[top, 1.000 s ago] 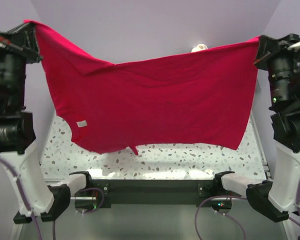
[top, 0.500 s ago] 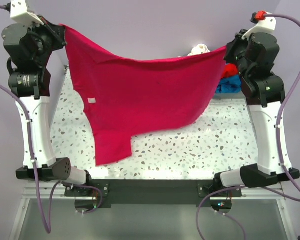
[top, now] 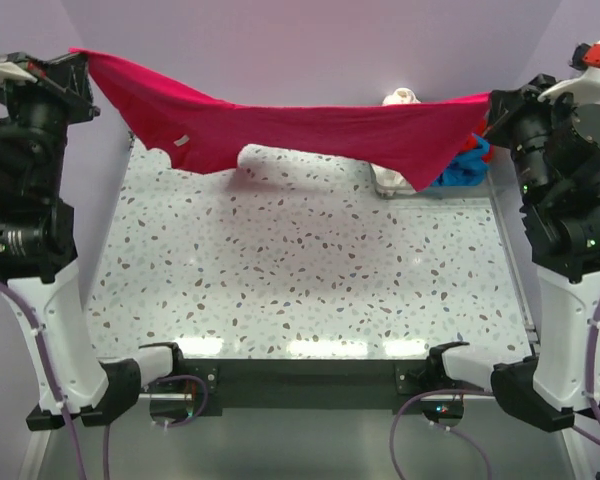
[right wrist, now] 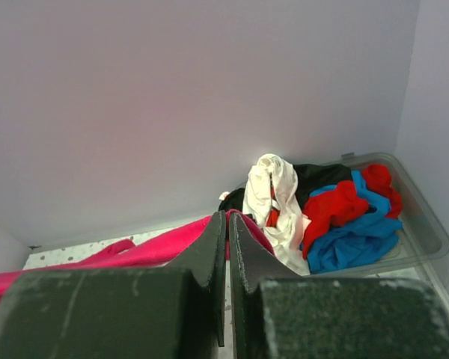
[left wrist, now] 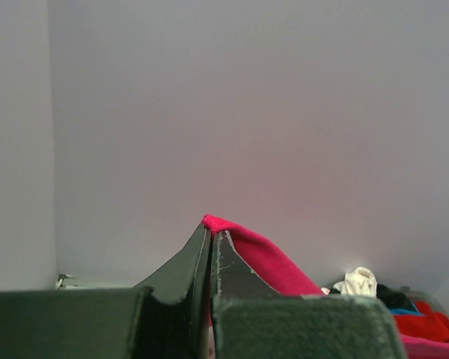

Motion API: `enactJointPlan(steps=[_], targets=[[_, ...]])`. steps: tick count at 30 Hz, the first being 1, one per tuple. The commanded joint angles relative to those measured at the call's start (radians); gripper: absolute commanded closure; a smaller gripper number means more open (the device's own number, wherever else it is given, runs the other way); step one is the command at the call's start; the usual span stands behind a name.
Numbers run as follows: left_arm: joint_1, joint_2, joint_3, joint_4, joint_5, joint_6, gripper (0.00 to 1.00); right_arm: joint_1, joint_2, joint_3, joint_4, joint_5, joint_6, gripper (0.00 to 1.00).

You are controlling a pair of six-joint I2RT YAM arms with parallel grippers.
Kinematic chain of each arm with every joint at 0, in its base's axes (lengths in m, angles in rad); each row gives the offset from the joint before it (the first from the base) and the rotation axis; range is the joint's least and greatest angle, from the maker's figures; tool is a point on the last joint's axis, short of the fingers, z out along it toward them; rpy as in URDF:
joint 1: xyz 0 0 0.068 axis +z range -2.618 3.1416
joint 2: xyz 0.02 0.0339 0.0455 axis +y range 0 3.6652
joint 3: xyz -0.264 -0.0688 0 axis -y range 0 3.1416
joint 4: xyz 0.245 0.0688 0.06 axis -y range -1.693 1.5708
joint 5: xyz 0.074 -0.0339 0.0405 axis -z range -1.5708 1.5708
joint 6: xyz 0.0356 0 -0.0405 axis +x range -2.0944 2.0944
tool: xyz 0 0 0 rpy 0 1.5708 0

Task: Fold and stack the t-shirts
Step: Flatten the tshirt out

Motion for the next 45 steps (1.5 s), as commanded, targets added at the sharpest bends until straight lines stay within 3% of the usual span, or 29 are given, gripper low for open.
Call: enactJointPlan(steps=[1,6,12,21,25,27,30,32,33,34,35,36,37,38,39,40,41,45], targets=[[0.007,-0.089,0.039,0.030,-0.060,0.038,1.00,-0.004,-0.042,0.081,-0.020,0.016,0.014,1.00],[0.004,-0.125,0.090,0.013,-0.126,0.055,1.00,-0.004,-0.047,0.169,-0.075,0.059,-0.006,1.00],[0.000,-0.097,0.113,0.015,-0.088,0.017,1.00,-0.004,-0.026,0.201,-0.078,0.083,-0.003,1.00],[0.001,0.070,-0.087,0.018,0.003,-0.075,1.00,-0.003,0.055,-0.124,0.032,0.005,0.097,1.00],[0.018,0.252,-0.107,0.007,-0.028,-0.031,1.00,-0.001,0.187,-0.277,0.149,-0.053,0.117,1.00],[0.047,0.329,-0.122,0.031,-0.051,-0.019,1.00,0.003,0.330,-0.273,0.210,-0.065,0.115,1.00],[0.099,0.593,-0.059,0.056,-0.058,-0.037,1.00,0.028,0.598,-0.135,0.227,-0.091,0.100,1.00],[0.121,0.712,0.090,0.038,-0.059,-0.064,0.85,0.038,0.833,0.097,0.163,-0.130,0.092,1.00],[0.122,0.767,0.151,0.029,-0.086,-0.066,0.51,0.040,0.914,0.197,0.125,-0.140,0.100,0.95],[0.124,0.864,0.210,0.013,-0.098,-0.077,0.32,0.040,0.989,0.423,0.077,-0.147,0.102,0.84],[0.122,0.899,0.299,0.002,-0.108,-0.081,0.15,0.040,1.073,0.531,-0.017,-0.154,0.108,0.50],[0.121,0.926,0.323,0.002,-0.105,-0.087,0.00,0.040,1.170,0.622,-0.055,-0.162,0.114,0.36],[0.122,0.941,0.331,0.008,-0.102,-0.095,0.00,0.040,1.186,0.699,-0.076,-0.154,0.114,0.24],[0.116,0.934,0.297,0.030,-0.095,-0.095,0.00,0.042,1.176,0.671,-0.064,-0.154,0.115,0.05],[0.112,0.891,0.257,0.045,-0.094,-0.092,0.00,0.042,1.084,0.599,-0.026,-0.156,0.111,0.01],[0.105,0.859,0.204,0.073,-0.095,-0.075,0.00,0.043,1.026,0.389,0.026,-0.156,0.105,0.01],[0.095,0.825,0.074,0.135,-0.097,-0.065,0.00,0.046,0.974,0.285,0.124,-0.150,0.097,0.01],[0.059,0.664,-0.190,0.194,-0.086,-0.029,0.00,0.078,0.811,-0.011,0.148,-0.147,0.040,0.01]])
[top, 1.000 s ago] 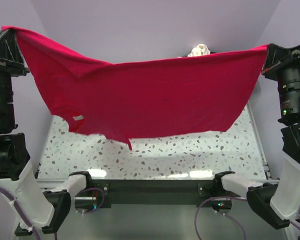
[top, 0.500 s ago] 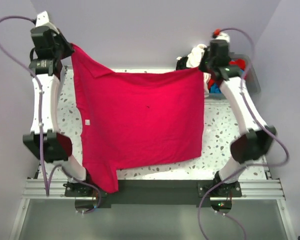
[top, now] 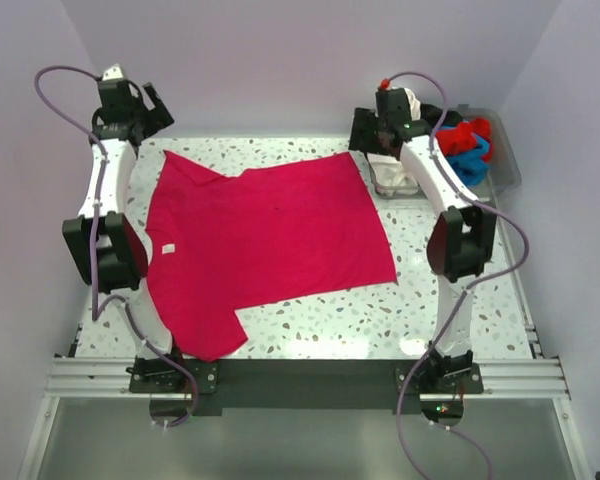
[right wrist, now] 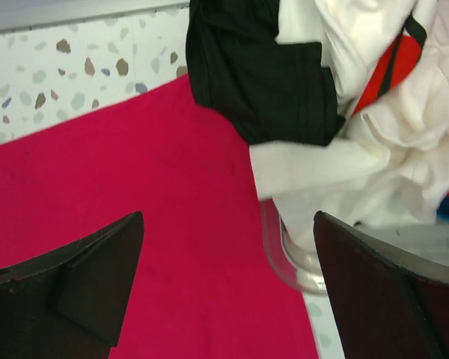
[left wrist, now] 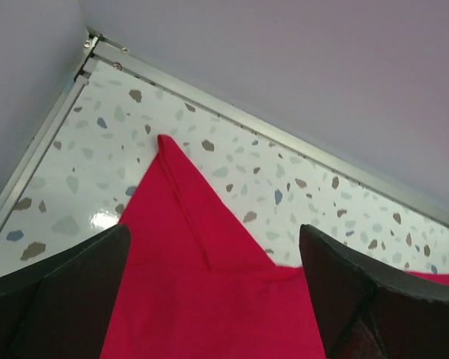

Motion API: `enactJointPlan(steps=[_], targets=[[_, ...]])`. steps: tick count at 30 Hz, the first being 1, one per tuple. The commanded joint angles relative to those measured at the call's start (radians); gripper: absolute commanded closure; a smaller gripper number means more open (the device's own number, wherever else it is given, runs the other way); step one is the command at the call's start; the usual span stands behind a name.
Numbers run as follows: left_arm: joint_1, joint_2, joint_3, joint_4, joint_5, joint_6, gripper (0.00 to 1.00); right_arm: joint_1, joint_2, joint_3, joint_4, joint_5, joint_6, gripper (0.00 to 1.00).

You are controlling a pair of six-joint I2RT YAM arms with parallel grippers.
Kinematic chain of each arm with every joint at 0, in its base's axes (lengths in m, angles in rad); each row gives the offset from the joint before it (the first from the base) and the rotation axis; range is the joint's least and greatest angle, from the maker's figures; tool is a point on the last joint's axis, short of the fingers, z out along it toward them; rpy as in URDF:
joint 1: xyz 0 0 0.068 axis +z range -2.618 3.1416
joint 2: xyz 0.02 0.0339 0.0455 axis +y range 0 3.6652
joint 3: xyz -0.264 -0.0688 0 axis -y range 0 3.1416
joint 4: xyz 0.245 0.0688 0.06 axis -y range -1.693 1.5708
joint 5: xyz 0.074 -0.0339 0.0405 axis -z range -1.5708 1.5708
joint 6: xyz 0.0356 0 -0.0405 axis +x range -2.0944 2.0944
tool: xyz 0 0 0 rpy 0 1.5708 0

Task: Fold and stack the t-shirts
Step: Flatten the tshirt out

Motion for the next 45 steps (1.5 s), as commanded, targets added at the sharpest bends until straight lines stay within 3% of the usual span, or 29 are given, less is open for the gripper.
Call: enactJointPlan(steps=[1,8,14,21,33,45], targets=[[-0.057,-0.173,-0.215,0.129,0.002,0.050,0.00,0.041,-0.199,-0.150,0.065,-0.005,-0.057,0.02],[-0.103,-0.319,-0.617,0.186,0.052,0.005,0.00,0.165,-0.276,-0.428,0.108,-0.094,-0.051,0.03],[-0.105,-0.345,-0.792,0.232,0.118,-0.022,0.00,0.251,-0.246,-0.523,0.154,-0.145,0.034,0.05],[-0.103,-0.270,-0.794,0.278,0.195,-0.040,0.00,0.277,-0.193,-0.579,0.200,-0.097,0.064,0.05],[-0.103,-0.081,-0.729,0.264,0.195,-0.057,0.00,0.277,-0.085,-0.540,0.229,0.088,0.030,0.05],[-0.105,0.104,-0.564,0.262,0.189,-0.011,0.00,0.257,0.121,-0.360,0.111,0.098,0.067,0.05]])
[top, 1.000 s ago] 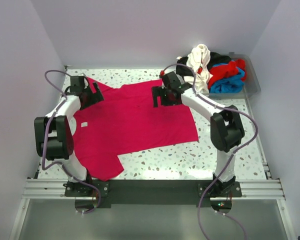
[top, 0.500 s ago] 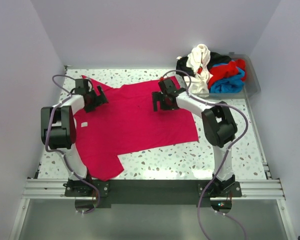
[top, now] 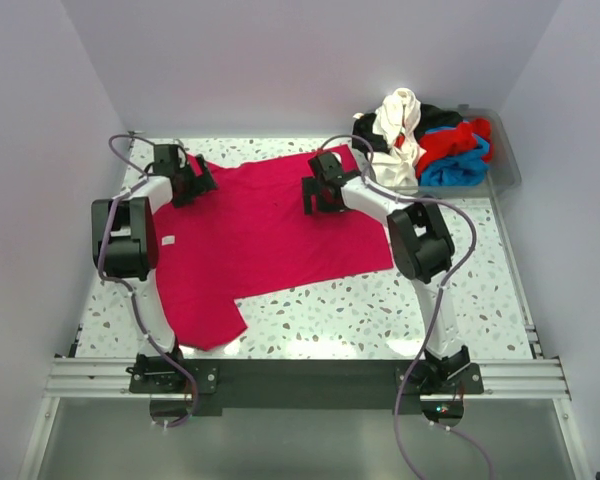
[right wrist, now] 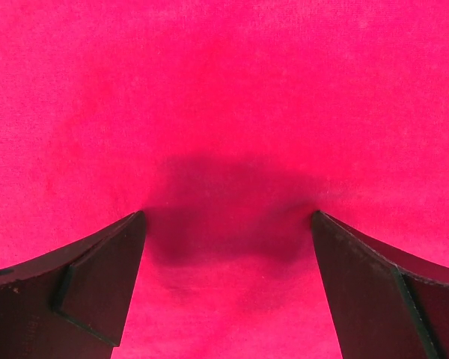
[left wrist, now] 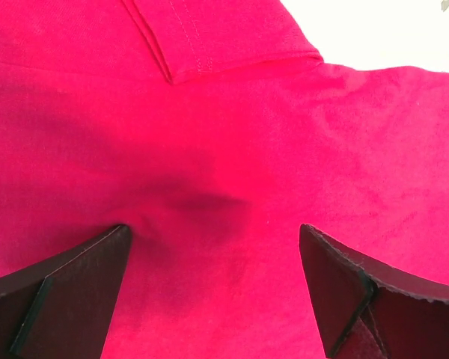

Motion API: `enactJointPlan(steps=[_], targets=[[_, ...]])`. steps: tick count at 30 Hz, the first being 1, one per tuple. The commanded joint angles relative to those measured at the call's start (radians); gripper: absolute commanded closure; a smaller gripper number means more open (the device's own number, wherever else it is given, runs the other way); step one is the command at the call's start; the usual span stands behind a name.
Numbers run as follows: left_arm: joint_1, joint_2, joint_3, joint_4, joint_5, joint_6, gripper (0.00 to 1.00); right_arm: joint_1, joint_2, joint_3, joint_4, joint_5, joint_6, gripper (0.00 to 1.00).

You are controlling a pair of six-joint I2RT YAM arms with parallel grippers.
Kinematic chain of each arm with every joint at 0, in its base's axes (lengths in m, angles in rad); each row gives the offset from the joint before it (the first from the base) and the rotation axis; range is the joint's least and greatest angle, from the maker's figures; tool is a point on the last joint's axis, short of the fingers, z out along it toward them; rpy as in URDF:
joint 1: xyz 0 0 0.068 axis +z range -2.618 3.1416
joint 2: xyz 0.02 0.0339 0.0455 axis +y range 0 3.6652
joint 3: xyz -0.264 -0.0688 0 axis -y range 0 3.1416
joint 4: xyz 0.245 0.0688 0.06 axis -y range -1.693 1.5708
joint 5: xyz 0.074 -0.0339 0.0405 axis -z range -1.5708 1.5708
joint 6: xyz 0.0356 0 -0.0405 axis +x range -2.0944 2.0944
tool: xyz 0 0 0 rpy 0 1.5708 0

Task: Fold and stack the t-shirts
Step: Flatten the tshirt out

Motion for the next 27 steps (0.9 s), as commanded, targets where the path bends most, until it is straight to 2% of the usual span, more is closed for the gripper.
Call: enactJointPlan(steps=[1,13,20,25,27], targets=[[0.004,0.094,0.048,0.006,0.013,0.033,0.00,-0.018,0.079,0.064,-0.077,0.008,0.038,0.05],[0.001,0.315,0.371,-0.025,0.076,0.059,0.00,-0.083,0.247,0.373,-0.218,0.009,0.032,0.04],[-0.019,0.375,0.555,-0.048,0.098,0.091,0.00,-0.104,0.279,0.476,-0.240,-0.014,0.000,0.03],[-0.025,0.309,0.573,-0.030,0.089,0.110,0.00,-0.104,0.224,0.456,-0.193,-0.057,-0.031,0.02],[-0.028,0.230,0.534,-0.014,0.081,0.117,0.00,-0.101,0.189,0.437,-0.174,-0.104,-0.057,0.01]])
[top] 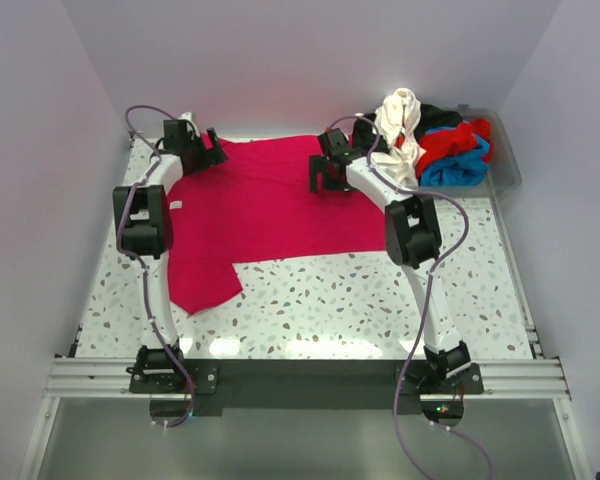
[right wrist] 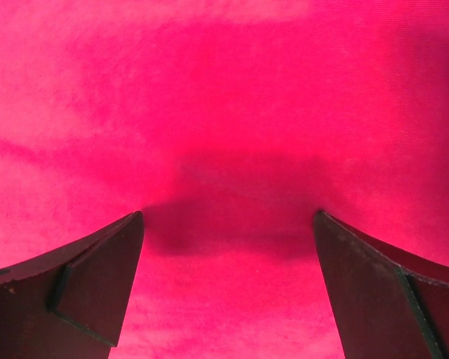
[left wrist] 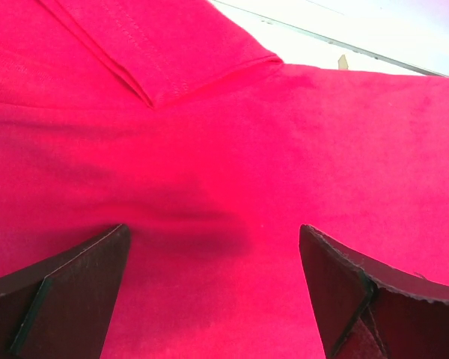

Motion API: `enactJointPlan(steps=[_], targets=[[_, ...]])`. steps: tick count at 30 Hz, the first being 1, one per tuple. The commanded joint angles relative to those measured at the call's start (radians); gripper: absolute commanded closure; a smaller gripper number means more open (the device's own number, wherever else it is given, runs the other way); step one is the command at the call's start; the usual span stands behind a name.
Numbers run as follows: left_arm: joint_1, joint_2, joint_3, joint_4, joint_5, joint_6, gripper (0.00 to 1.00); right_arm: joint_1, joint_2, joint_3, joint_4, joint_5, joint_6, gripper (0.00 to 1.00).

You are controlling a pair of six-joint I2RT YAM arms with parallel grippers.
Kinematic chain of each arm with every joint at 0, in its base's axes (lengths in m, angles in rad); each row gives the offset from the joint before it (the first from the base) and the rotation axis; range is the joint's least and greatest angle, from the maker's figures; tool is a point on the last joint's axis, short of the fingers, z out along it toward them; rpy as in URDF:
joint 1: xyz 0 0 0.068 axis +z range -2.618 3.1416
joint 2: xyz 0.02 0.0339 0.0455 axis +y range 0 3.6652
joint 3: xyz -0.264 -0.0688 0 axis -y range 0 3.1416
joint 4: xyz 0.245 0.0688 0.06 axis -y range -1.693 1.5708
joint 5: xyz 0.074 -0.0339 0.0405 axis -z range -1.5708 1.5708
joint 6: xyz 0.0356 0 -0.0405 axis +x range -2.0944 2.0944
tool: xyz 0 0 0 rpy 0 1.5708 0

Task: Fold and stack the t-shirts
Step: Flatten the tshirt out

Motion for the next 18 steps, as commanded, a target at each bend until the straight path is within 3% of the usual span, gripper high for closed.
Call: enactJointPlan(steps=[1,6,10,12,18], targets=[[-0.002,-0.183,-0.018,0.015,0.001,0.041,0.00,-0.001,-0.066,-0.006,-0.002,-0.078,-0.066,0.01],[-0.005,-0.429,-0.246,0.004,-0.083,0.054,0.00,0.019,-0.143,-0.046,-0.004,-0.103,-0.106,0.01],[-0.007,-0.657,-0.479,-0.090,-0.270,0.016,0.00,0.028,-0.264,-0.158,0.021,-0.144,-0.093,0.02],[-0.005,-0.717,-0.610,-0.164,-0.357,-0.004,0.00,0.039,-0.301,-0.230,0.037,-0.162,-0.094,0.02],[-0.005,-0.926,-0.886,-0.266,-0.444,-0.066,0.00,0.114,-0.431,-0.377,0.047,-0.202,-0.093,0.04]])
